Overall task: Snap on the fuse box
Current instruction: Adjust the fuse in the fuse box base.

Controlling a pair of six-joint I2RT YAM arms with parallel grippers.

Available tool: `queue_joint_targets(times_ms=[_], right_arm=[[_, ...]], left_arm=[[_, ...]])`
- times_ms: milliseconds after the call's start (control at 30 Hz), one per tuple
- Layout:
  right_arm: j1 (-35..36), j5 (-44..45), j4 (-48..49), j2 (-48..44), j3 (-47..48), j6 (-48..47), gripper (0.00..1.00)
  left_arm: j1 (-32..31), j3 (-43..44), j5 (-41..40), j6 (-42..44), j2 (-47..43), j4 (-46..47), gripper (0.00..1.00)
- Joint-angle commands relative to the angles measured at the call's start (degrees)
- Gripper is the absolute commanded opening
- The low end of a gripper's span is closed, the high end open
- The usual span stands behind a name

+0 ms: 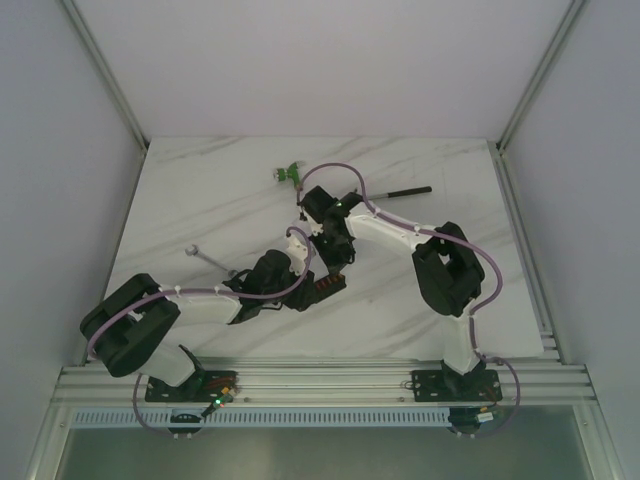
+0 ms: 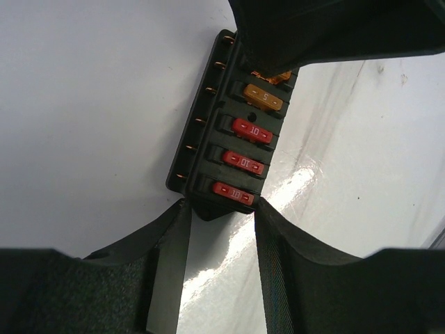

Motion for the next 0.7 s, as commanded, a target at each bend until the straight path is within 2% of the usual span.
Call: queue_joint_targets(times_ms=[0, 167, 400, 533, 667], right_arm=[[2.5, 2.8, 0.0, 18.3, -10.1, -0.8, 0.00], [3.7, 0.2, 0.9, 15.9, -7.9, -1.5, 0.00], [3.5, 0.7, 2.6, -0.1, -0.4, -1.6, 0.00], [2.0, 3.1, 7.5, -8.8, -1.9, -0.7, 0.15], [-1.5, 6.8, 14.1, -18.3, -9.2, 1.2, 0.24]], left_arm=[[0.0, -0.9, 1.4, -0.2, 2.3, 2.1, 0.49], [0.1, -0.8, 1.2, -0.4, 2.4, 2.4, 0.49], [0.1, -0.2, -1.6, -1.1, 0.4, 1.0, 0.50], [0.1, 1.2, -4.6, -2.2, 1.7, 0.3, 0.51], [0.1, 3.5, -4.9, -3.4, 2.3, -0.4, 0.64]])
